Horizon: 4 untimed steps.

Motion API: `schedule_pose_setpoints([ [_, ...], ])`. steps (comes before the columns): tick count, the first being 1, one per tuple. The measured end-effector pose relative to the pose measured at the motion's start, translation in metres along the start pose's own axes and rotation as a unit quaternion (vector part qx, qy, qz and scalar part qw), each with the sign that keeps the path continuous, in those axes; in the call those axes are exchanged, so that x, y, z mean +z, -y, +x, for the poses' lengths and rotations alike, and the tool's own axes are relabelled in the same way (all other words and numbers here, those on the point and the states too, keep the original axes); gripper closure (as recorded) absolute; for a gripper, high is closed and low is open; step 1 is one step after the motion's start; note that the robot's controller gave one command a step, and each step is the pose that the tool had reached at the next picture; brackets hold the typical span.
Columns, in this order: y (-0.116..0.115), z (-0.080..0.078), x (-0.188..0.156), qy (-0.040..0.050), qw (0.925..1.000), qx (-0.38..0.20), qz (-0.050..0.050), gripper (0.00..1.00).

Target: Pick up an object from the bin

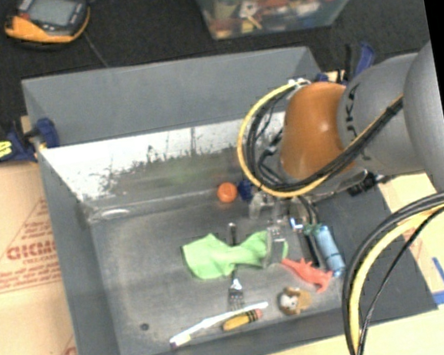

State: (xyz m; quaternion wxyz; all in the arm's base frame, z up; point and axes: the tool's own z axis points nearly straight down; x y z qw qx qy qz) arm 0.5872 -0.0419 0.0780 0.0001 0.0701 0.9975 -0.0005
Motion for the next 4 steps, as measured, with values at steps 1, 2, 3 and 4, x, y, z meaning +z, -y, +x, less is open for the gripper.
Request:
schedule_pose_setpoints([
  [1, -0.01, 0.007, 0.007, 0.0069, 0.9997, -0.025, 0.0, 0.0],
  [2, -0.002, 0.0, 0.0, 0.0057, 1.0, -0.007, 0.0, 1.0],
  [3, -0.002, 0.0, 0.0, 0.0056, 1.0, -0.007, 0.0, 1.0],
  [4, -0.001, 0.003, -0.037, 0.0008, 1.0, -0.008, 0.0, 1.0],
])
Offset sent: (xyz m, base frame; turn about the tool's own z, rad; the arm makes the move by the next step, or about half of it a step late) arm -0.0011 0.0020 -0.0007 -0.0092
